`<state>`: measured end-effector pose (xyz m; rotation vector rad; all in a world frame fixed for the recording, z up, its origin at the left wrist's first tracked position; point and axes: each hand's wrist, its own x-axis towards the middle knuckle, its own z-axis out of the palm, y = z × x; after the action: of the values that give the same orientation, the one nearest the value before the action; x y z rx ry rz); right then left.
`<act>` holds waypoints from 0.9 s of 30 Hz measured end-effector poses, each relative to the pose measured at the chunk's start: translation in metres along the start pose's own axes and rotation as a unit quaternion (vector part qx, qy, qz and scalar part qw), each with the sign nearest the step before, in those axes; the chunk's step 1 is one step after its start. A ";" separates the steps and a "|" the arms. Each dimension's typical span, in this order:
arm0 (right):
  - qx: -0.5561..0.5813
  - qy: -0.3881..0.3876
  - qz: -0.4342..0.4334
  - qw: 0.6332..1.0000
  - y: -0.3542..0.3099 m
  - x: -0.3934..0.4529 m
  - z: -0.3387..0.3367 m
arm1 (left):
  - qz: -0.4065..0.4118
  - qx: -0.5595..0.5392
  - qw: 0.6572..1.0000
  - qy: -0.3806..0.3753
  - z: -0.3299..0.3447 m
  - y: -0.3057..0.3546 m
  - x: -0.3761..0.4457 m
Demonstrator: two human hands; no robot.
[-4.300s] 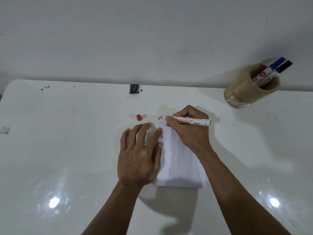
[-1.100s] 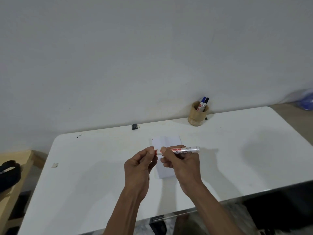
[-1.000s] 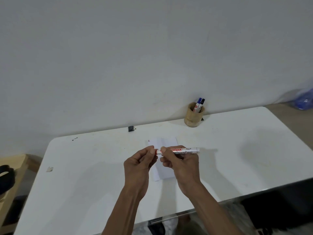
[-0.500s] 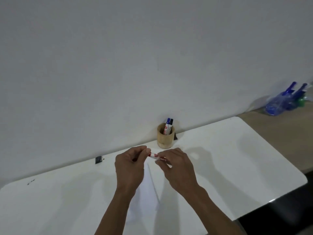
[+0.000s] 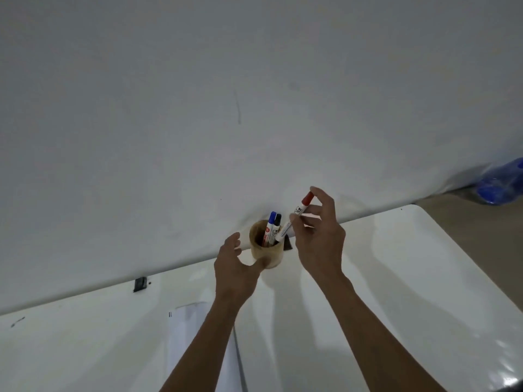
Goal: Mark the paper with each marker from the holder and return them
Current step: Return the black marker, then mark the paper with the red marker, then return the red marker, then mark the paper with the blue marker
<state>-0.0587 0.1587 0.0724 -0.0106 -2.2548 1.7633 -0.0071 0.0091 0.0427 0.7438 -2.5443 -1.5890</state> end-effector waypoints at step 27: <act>-0.132 -0.052 0.020 0.990 0.059 0.007 0.050 | 0.058 -0.044 0.997 -0.011 0.033 -0.019 0.036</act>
<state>-0.0862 0.1275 0.0070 -0.0170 -2.5645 1.5033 -0.0413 0.0149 0.0033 0.5630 -2.4640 -1.6675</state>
